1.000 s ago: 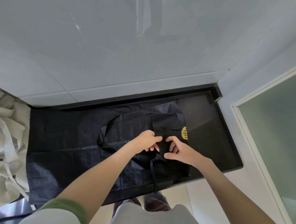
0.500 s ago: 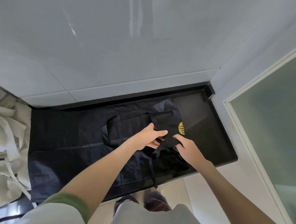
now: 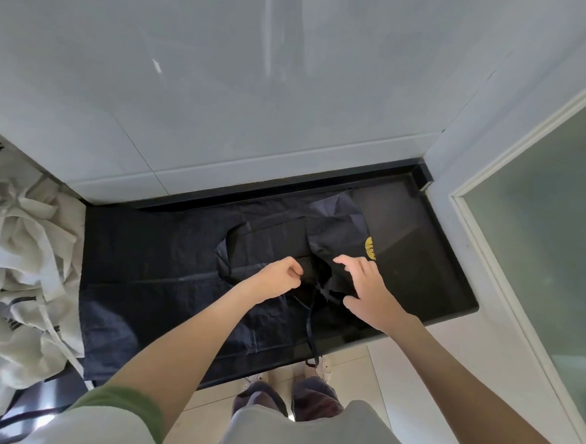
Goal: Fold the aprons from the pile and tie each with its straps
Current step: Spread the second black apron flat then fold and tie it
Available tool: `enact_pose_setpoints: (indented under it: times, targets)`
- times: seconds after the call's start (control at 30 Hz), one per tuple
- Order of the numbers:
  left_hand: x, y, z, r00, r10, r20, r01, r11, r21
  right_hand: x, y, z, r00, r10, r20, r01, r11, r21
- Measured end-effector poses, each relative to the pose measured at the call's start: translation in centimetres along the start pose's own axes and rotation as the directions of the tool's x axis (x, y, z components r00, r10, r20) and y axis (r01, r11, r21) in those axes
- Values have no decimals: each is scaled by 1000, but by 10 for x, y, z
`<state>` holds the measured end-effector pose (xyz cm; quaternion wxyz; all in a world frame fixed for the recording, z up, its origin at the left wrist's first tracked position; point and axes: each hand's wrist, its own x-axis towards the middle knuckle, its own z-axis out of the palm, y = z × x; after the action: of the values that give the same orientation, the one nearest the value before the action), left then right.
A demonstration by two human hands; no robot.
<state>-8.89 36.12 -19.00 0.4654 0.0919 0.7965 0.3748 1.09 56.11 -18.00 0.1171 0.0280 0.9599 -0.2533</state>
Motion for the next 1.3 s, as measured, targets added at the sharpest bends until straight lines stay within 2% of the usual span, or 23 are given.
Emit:
enact_pose_setpoints:
  times: [0.1,0.17,0.27,0.37,0.43,0.53,0.63,0.7,0.8,0.9,1.0,1.07,1.13,1.2,1.3]
  targets:
    - [-3,-7,2,995,82,48,-91,967,237,0,-9,8,957,-249,-149,221,958,-181]
    - [-2,-7,6,994,105,35,-111,931,347,2,-14,17,952,-268,-147,222,936,-273]
    - [-2,-8,17,989,114,-92,-59,884,464,9,-20,30,1000,0,-26,-11,919,-395]
    - [-5,-16,23,964,163,-210,16,753,658,15,-22,39,985,172,-5,-158,894,-419]
    - [-5,-22,24,968,147,-205,48,692,721,17,-20,41,979,202,8,-187,917,-353]
    - [-3,-31,23,989,72,-128,49,662,748,18,-15,41,985,172,18,-163,959,-230]
    - [-3,-34,23,997,33,-75,35,651,758,16,-11,36,981,194,19,-194,980,47]
    - [-3,-34,22,998,13,-56,35,645,763,15,-13,27,972,228,54,-234,943,237]
    - [-3,-34,20,999,-19,-30,35,639,769,12,-14,13,965,251,78,-261,878,401]
    - [-3,-33,19,999,-39,-13,35,637,770,12,-18,-1,958,277,75,-263,740,619]
    - [-3,-33,19,999,-39,-14,36,635,771,13,-20,-9,951,276,136,-288,641,712]
    - [-2,-33,19,999,-38,-16,36,639,768,14,-23,-9,932,260,252,-362,693,623]
    - [-2,-35,20,999,-36,-16,36,642,766,12,-27,-1,864,306,399,-467,785,407]
    - [-2,-36,21,999,-33,-20,37,642,766,9,-37,11,789,381,481,-529,821,217]
    - [-2,-35,21,999,-18,-29,33,646,763,11,-54,25,745,432,507,-603,762,237]
